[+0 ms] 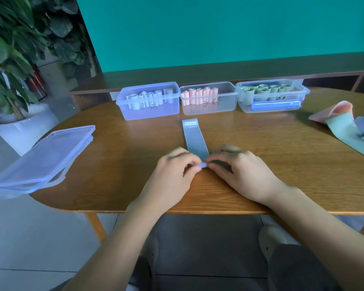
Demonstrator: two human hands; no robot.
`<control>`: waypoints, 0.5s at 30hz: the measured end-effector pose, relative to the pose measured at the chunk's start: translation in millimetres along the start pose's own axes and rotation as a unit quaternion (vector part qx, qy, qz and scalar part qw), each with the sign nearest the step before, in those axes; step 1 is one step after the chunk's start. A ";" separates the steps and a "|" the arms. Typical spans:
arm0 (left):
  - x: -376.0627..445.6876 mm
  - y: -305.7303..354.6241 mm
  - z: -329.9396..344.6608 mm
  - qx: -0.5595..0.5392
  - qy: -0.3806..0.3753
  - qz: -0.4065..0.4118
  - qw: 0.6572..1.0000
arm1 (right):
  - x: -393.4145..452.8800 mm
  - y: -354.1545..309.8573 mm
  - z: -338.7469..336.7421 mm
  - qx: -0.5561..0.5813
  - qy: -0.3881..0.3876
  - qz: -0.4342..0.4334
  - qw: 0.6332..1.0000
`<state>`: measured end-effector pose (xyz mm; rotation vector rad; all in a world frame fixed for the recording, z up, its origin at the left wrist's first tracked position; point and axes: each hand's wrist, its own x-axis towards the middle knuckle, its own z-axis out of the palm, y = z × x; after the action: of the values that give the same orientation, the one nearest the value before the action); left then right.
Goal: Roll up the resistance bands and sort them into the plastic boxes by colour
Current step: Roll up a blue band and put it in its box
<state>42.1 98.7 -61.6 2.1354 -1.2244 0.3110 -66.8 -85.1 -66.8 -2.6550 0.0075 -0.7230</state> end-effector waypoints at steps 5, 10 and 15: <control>4.9 -1.4 1.6 -0.001 -0.005 -0.014 1.000 | 0.5 0.3 -0.4 -0.007 -0.001 -0.024 1.000; 9.3 -2.3 2.4 0.013 -0.011 -0.020 1.000 | 6.9 4.1 0.7 -0.042 -0.029 -0.013 0.999; 10.4 -3.0 1.0 0.005 0.000 -0.001 1.000 | 14.9 8.5 1.4 -0.049 -0.045 -0.012 0.998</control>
<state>50.1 92.0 -58.4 2.1456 -1.2229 0.3156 -52.4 -94.0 -63.8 -2.7840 -0.0149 -0.6249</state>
